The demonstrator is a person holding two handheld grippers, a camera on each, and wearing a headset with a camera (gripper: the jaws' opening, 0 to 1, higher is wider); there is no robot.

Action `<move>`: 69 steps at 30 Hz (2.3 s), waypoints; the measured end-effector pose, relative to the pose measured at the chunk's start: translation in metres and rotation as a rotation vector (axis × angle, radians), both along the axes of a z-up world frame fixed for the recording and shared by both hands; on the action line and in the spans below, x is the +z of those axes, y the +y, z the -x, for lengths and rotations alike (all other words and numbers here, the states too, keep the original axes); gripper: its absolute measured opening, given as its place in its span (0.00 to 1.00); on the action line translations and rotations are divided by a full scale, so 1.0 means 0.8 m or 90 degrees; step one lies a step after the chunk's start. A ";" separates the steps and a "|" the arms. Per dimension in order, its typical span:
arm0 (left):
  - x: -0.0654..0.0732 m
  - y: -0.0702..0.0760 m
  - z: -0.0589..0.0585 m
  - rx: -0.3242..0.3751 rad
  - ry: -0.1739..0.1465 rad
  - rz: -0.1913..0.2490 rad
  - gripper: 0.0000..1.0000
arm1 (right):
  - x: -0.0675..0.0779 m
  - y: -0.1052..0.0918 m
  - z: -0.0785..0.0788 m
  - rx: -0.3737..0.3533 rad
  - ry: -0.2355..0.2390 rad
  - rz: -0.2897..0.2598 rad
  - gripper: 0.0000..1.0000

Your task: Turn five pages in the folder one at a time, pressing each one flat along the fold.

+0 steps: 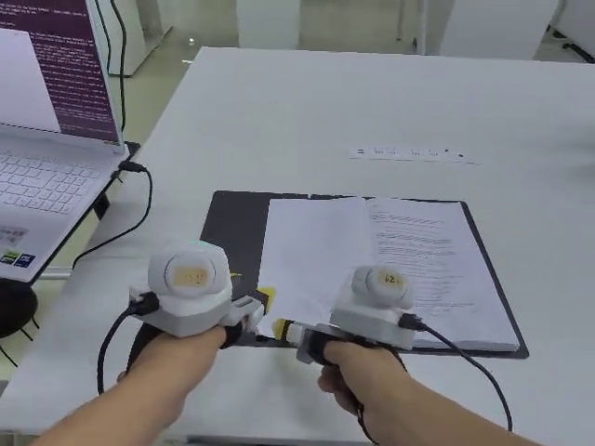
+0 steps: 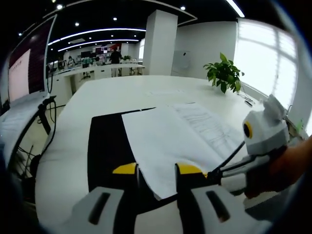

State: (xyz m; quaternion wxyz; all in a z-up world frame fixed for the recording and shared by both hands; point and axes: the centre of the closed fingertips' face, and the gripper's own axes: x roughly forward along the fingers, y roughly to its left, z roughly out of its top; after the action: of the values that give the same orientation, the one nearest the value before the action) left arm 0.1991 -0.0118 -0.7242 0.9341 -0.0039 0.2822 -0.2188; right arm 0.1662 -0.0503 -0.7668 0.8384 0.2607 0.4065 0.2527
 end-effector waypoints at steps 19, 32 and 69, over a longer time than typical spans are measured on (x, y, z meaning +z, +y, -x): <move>-0.079 -0.027 -0.002 0.071 0.023 -0.048 0.26 | 0.014 -0.141 -0.083 -0.085 -0.120 0.069 0.00; -0.078 -0.025 -0.001 0.076 -0.029 -0.039 0.26 | 0.014 -0.150 -0.148 -0.014 -0.219 0.124 0.00; -0.084 -0.024 -0.005 0.089 -0.043 -0.021 0.26 | -0.007 -0.149 -0.305 -0.064 -0.244 0.150 0.00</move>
State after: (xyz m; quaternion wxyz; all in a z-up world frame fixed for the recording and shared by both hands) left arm 0.2030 -0.0308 -0.7916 0.9561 -0.0010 0.2529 -0.1480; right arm 0.4099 -0.1698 -0.7727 0.9364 0.1283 0.2534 0.2062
